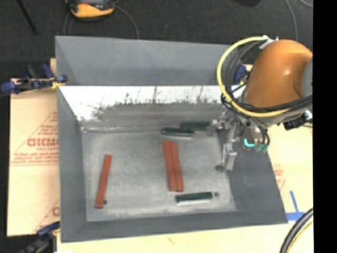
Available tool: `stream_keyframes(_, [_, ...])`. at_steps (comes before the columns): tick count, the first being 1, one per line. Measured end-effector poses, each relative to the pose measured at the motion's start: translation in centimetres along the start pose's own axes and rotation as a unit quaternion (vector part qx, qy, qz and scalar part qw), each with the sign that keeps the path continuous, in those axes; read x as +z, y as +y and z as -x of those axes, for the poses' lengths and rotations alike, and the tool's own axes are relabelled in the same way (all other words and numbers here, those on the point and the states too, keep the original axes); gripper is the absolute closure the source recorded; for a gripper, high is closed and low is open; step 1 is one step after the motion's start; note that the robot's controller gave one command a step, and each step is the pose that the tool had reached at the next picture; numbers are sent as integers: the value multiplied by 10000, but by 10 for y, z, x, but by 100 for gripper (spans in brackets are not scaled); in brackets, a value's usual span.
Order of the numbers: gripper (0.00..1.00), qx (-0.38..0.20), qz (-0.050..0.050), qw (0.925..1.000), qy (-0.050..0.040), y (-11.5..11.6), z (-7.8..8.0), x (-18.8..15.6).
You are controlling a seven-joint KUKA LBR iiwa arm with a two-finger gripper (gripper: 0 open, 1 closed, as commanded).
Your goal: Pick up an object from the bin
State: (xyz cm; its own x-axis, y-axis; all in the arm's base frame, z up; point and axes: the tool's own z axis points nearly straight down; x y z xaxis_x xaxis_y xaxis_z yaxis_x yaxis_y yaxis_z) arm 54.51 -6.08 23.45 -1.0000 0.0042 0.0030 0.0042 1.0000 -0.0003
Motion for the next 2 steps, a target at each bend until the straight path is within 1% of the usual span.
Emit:
stream_keyframes(1, [0, -9, -6, 10000, -38, 0, 2, -4])
stream_keyframes(2, [0, -514, -12, 9987, -76, 0, -1, 15])
